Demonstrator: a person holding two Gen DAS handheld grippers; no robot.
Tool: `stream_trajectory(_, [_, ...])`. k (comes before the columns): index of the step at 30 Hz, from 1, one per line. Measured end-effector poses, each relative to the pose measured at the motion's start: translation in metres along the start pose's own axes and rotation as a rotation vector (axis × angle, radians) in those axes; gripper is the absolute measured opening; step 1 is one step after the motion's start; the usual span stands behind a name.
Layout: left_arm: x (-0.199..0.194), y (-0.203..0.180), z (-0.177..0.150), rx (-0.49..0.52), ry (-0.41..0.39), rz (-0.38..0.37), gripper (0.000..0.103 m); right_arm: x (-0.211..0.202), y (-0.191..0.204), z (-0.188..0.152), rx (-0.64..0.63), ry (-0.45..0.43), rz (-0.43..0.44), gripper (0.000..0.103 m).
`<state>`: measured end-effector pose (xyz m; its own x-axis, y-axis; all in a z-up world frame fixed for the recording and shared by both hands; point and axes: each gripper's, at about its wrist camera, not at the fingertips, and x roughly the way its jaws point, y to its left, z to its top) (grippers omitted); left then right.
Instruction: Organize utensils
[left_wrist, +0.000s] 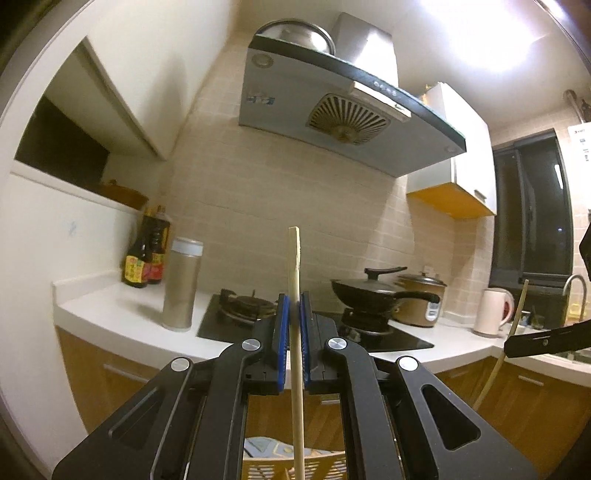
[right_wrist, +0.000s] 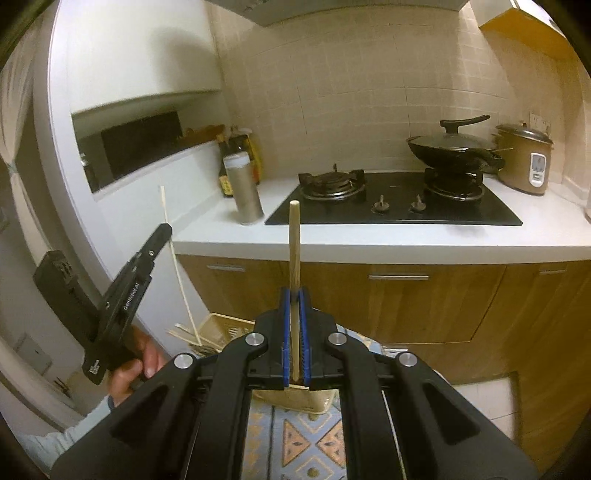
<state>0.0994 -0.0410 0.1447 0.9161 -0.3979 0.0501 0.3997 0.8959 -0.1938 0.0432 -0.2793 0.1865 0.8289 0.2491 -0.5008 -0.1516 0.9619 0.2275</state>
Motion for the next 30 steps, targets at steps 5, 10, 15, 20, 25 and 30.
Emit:
stream_trajectory(5, [0.008, 0.007, -0.014, -0.010, 0.009, 0.027, 0.004, 0.023, 0.004, -0.007, -0.035, 0.034, -0.024, 0.004])
stream_trajectory(10, [0.011, 0.011, -0.022, -0.003, 0.005, 0.051, 0.004, 0.031, 0.008, -0.012, -0.066, 0.035, -0.055, 0.003])
stream_trajectory(15, [0.012, 0.011, -0.027, 0.011, 0.003, 0.055, 0.004, 0.037, 0.009, -0.016, -0.083, 0.034, -0.041, 0.004])
stream_trajectory(20, [0.009, 0.015, -0.030, 0.014, 0.009, 0.046, 0.005, 0.039, 0.013, -0.023, -0.099, 0.035, -0.012, 0.004])
stream_trajectory(25, [0.001, 0.021, -0.025, -0.004, 0.046, 0.020, 0.039, 0.041, 0.011, -0.029, -0.081, 0.065, 0.020, 0.021])
stream_trajectory(30, [-0.025, 0.028, -0.013, -0.042, 0.069, -0.024, 0.050, 0.026, 0.011, -0.040, -0.068, 0.033, 0.022, 0.054])
